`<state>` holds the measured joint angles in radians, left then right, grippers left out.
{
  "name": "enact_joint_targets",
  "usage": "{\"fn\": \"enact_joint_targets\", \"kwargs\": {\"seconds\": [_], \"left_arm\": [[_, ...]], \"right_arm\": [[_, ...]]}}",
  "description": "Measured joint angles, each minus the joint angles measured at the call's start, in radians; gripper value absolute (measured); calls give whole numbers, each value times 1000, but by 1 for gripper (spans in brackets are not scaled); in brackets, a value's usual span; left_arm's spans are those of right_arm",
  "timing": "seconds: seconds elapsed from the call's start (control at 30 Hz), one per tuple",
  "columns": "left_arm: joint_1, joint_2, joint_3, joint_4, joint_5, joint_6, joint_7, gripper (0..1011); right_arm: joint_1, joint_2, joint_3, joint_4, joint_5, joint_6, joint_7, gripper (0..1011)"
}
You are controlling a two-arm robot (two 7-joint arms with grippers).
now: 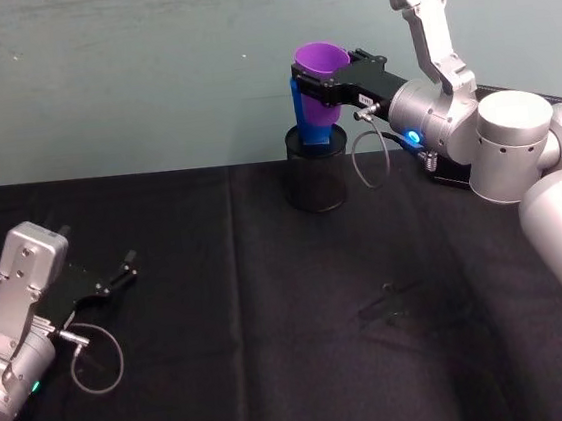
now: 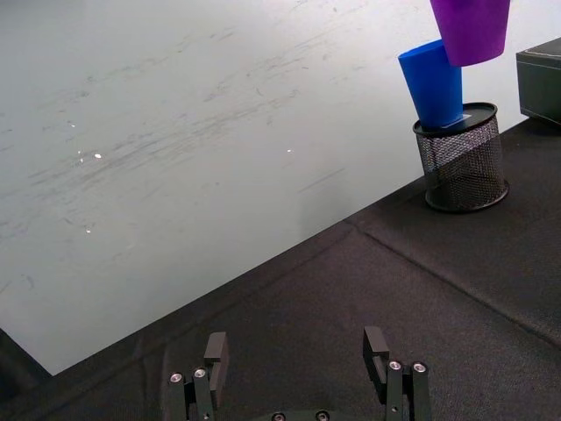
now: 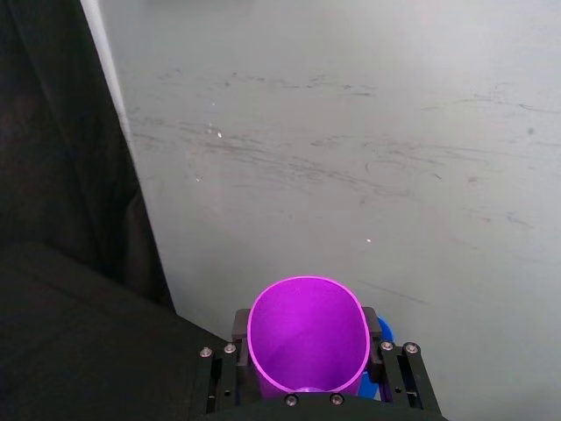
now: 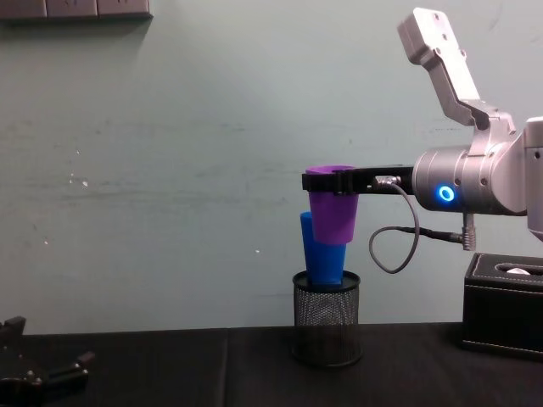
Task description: Pick up one cup with a gripper and tap it against the other cup.
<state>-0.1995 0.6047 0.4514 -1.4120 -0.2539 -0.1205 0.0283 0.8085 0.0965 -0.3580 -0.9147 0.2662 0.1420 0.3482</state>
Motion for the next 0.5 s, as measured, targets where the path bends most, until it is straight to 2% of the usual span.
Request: {"fn": "enact_joint_targets", "kwargs": {"seconds": [0.5], "left_arm": [[0, 0, 0, 0, 0, 0, 0, 1011]], "right_arm": [[-1, 0, 0, 0, 0, 0, -1, 726]]}}
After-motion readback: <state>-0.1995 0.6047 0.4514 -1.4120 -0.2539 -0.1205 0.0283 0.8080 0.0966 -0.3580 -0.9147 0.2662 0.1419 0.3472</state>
